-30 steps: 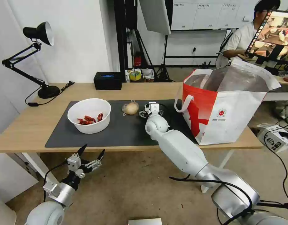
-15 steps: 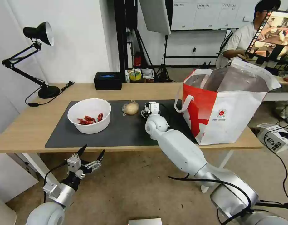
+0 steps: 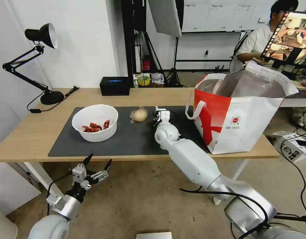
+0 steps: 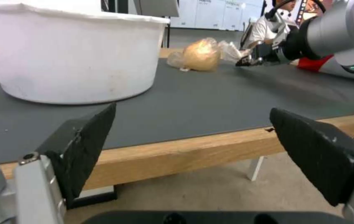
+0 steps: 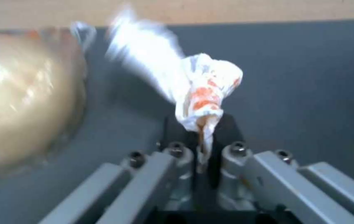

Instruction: Pick up the trash from the table and place it into the takeout bag.

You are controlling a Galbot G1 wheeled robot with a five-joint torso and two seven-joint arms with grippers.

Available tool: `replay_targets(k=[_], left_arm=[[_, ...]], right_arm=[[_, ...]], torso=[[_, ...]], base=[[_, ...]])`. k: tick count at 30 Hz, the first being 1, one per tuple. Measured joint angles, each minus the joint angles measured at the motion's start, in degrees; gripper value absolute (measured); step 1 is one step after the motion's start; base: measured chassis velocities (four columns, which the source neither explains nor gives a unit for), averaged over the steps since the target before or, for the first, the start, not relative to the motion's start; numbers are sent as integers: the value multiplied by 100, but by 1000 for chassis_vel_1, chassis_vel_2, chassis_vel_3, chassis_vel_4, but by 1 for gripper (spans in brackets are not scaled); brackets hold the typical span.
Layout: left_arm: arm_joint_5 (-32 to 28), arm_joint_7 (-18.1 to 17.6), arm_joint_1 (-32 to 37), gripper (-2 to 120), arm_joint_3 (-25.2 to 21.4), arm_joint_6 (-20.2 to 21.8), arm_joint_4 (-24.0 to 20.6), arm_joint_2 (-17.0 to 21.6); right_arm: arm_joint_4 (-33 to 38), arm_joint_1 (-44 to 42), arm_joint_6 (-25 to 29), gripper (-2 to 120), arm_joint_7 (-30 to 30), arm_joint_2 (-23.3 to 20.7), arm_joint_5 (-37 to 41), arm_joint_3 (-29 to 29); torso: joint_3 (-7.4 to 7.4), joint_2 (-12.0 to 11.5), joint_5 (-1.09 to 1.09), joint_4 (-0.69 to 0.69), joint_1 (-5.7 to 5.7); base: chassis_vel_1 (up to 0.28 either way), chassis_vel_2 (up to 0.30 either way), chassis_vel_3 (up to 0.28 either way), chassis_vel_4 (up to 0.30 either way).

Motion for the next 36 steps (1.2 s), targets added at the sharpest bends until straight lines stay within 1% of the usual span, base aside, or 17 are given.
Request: replay_targets(k=[4,6,7,10,11,13,14,16,17,20,25,27,28,31,32,35,36], left_arm=[[0,0,9,100,0,-16,-1,-1],[0,0,19,100,-4,-16,-22,8],[0,0,19,100,-4,-16,-22,8],[0,1,30,100,-26,-16,-50,37],[0,1,30,100,-26,-16,-50,37],[-1,0,41,100,-43,-14,-67,44],[-1,0,41,100,-43,-14,-67,44],[1,-1,54,100,-44,-10,-87,44],[1,-1,54,100,-44,-10,-87,44],[7,-3,61,100,-27,-8,-110,44],[32,-21,52,100,-26,-3,-120,53],[53,-31,62,100,-40,18,-174,65],[53,-31,62,100,-40,18,-174,65],[65,-34,62,100,-48,32,-193,99],[65,-34,62,100,-48,32,-193,99],[71,-36,39,100,-47,34,-160,98],[71,-36,39,100,-47,34,-160,98]], right_arm=[[291,-37,248,0,-185,-161,-124,-36],[742,-147,401,0,-300,-393,-219,-93],[742,-147,401,0,-300,-393,-219,-93],[1609,-426,514,0,-384,-803,-401,-99],[1609,-426,514,0,-384,-803,-401,-99],[2222,-645,596,0,-466,-1087,-441,12],[2222,-645,596,0,-466,-1087,-441,12],[2693,-820,681,0,-537,-1301,-432,168],[2693,-820,681,0,-537,-1301,-432,168],[3478,-1006,817,0,-647,-1644,-367,484],[3955,-1027,843,0,-630,-1841,-262,829],[4287,-1024,846,0,-540,-2103,-132,1276],[4287,-1024,846,0,-540,-2103,-132,1276],[4542,-996,824,0,-476,-2553,190,1745],[4542,-996,824,0,-476,-2553,190,1745],[4638,-1062,730,0,-411,-2928,612,2167],[4638,-1062,730,0,-411,-2928,612,2167]], torso=[[0,0,0,1,0],[0,0,0,1,0],[0,0,0,1,0],[0,0,1,0,0],[0,0,1,0,0],[0,0,1,0,0],[0,0,1,0,0],[-1,0,1,0,0],[-1,0,1,0,0],[0,0,1,0,0],[-1,0,1,1,-1],[-1,0,1,1,0],[-1,0,1,1,0],[-1,0,1,0,0],[-1,0,1,0,0],[-1,0,0,0,0],[-1,0,0,0,0]], base=[[0,0,0,0],[0,0,0,0],[0,0,0,0],[0,0,0,0],[0,0,0,0],[0,0,0,0],[0,0,0,0],[0,0,0,0],[0,0,0,0],[0,0,0,0],[0,0,0,0],[0,0,0,0],[0,0,0,0],[0,0,0,0],[0,0,0,0],[0,0,0,0],[0,0,0,0]])
